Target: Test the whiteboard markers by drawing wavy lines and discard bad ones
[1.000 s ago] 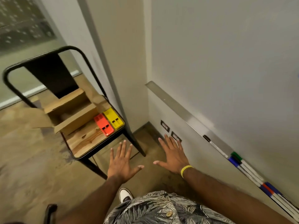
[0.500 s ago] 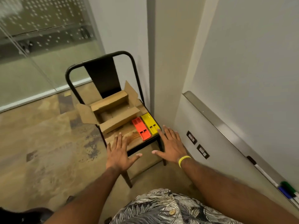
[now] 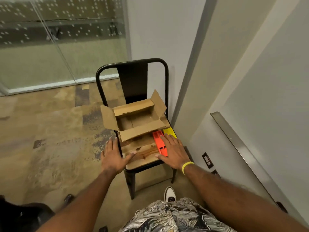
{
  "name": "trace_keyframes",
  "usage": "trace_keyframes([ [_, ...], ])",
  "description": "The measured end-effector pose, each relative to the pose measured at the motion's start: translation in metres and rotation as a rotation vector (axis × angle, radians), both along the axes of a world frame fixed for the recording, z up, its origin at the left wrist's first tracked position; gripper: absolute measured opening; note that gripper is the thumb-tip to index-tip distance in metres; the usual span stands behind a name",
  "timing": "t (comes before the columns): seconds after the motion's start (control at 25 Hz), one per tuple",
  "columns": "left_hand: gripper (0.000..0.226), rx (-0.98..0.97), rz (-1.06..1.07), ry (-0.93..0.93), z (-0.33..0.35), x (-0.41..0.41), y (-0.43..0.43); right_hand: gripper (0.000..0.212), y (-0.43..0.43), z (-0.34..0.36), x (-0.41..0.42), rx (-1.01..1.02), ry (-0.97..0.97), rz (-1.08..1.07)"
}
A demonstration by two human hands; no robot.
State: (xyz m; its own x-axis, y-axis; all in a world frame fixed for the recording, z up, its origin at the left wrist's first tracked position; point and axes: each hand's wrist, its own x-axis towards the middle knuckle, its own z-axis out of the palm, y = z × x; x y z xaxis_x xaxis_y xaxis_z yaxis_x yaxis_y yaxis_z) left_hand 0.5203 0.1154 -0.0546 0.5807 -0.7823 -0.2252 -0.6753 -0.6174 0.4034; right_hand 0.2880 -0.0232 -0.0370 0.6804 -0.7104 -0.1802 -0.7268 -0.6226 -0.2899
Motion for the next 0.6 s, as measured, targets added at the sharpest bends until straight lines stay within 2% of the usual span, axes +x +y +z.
trace_keyframes([
  [0.12, 0.116, -0.02, 0.098, 0.032, 0.002, 0.009, -0.012, 0.083, -0.017, -0.007, 0.014, -0.031, -0.075, 0.094],
  [0.2, 0.117, -0.024, 0.145, 0.044, 0.005, 0.012, -0.017, 0.066, -0.03, -0.01, 0.02, -0.105, -0.147, 0.143],
  [0.28, 0.119, -0.062, 0.176, 0.057, 0.005, 0.015, -0.021, 0.039, -0.042, -0.009, 0.024, -0.206, -0.323, 0.154],
  [0.36, 0.12, -0.15, 0.22, 0.07, 0.006, 0.019, -0.026, 0.024, -0.058, -0.002, 0.033, -0.271, -0.505, 0.138],
  [0.48, 0.114, -0.269, 0.319, 0.13, 0.008, 0.025, -0.033, 0.025, -0.085, 0.019, 0.06, -0.278, -0.586, 0.124],
  [0.6, 0.109, -0.322, 0.356, 0.167, 0.011, 0.025, -0.037, 0.034, -0.111, 0.033, 0.095, -0.192, -0.426, 0.217],
])
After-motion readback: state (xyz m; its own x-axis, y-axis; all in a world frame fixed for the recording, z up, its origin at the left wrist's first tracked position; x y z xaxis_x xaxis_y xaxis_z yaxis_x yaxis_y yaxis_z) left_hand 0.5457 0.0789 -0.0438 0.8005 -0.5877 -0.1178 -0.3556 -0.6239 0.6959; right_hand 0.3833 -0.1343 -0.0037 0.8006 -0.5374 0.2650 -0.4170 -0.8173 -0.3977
